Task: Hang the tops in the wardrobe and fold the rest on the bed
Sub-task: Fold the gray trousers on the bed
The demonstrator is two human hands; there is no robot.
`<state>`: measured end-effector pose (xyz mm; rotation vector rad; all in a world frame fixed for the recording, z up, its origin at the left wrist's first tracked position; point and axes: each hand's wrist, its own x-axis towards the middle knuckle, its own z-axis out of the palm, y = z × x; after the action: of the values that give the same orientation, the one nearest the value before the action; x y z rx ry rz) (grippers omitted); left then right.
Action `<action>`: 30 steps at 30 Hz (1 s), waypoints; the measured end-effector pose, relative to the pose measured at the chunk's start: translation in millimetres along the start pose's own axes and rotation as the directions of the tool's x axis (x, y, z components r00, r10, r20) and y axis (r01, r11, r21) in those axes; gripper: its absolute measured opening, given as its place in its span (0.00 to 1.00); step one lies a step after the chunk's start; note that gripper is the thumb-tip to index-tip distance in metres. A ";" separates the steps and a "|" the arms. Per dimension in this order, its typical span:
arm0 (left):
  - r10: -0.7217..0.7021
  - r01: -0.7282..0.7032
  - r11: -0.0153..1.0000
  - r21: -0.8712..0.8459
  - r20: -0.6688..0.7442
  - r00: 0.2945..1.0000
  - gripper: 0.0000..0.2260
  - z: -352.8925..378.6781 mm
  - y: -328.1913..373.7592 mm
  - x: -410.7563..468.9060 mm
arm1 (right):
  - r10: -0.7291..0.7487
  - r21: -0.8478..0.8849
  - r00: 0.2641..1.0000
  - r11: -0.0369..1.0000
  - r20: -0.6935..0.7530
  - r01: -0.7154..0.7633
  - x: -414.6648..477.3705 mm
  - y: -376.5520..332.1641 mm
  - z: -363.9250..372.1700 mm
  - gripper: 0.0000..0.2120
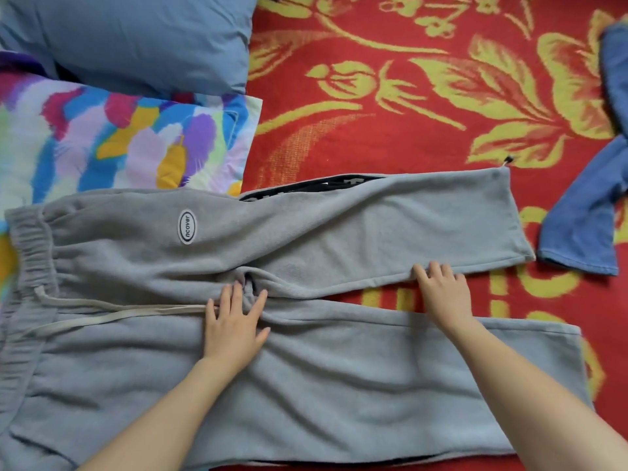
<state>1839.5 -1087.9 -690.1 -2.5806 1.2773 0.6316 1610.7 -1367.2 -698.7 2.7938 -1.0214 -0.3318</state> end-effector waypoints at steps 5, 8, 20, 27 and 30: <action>0.004 -0.005 0.999 0.051 0.030 1.000 0.32 -2.3 6.2 8.1 | -0.188 0.007 0.967 0.981 -0.173 0.192 23.6 17.1 10.0 0.09; 0.042 -0.042 0.997 0.069 0.002 0.999 0.26 -12.9 16.3 9.6 | -0.248 0.010 0.945 0.967 -0.213 0.256 23.3 44.5 12.7 0.11; 0.154 -0.153 0.987 -0.049 0.004 0.988 0.15 -30.2 60.5 52.8 | 0.155 0.275 0.988 0.950 -0.010 -0.146 8.2 144.3 6.6 0.16; 0.088 -0.089 0.996 -0.021 -0.007 0.996 0.25 -32.5 72.1 77.8 | 0.501 0.463 0.735 0.571 0.457 -0.678 55.5 164.9 10.8 0.17; 0.009 -0.009 1.000 -0.017 0.016 1.000 0.23 -31.4 76.5 80.7 | 0.574 0.319 0.667 0.595 0.475 -0.738 58.4 157.8 9.9 0.15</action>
<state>1831.2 -1202.9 -697.7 -2.5793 1.2845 0.6655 1554.2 -1525.3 -683.7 2.4647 -2.4506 -0.4859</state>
